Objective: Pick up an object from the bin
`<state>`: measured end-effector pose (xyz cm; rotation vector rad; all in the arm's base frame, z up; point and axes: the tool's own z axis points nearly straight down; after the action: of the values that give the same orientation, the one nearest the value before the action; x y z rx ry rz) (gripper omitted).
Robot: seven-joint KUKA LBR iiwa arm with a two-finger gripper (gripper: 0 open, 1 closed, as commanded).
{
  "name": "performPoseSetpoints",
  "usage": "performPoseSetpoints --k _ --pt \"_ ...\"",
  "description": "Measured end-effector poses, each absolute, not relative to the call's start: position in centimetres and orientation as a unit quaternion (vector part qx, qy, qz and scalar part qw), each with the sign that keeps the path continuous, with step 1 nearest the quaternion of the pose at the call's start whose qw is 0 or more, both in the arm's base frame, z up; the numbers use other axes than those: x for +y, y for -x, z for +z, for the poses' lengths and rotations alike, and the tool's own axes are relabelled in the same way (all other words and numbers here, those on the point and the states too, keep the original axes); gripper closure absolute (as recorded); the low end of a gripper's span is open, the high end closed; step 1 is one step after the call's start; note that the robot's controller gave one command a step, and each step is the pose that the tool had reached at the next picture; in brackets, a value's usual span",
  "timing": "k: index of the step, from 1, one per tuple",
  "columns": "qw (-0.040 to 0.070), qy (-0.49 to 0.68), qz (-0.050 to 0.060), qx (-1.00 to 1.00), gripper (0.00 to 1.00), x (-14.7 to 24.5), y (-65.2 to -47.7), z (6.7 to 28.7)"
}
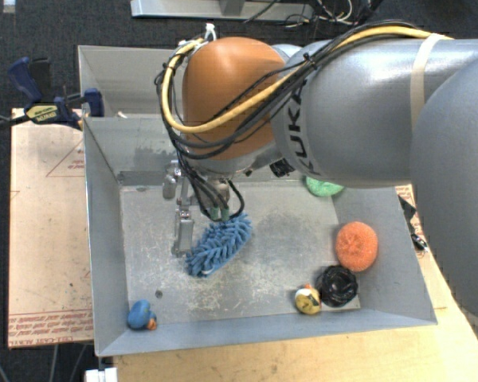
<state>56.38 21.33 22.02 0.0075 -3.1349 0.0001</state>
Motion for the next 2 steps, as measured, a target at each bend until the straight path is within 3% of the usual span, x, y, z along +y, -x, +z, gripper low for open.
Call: performPoseSetpoints --k 1,2 --pt "0.0 0.0 -0.001 -1.0 0.0 21.2 -56.6 22.5" --pt "-0.002 -0.048 -0.001 -0.999 0.0 19.8 -56.8 18.9"
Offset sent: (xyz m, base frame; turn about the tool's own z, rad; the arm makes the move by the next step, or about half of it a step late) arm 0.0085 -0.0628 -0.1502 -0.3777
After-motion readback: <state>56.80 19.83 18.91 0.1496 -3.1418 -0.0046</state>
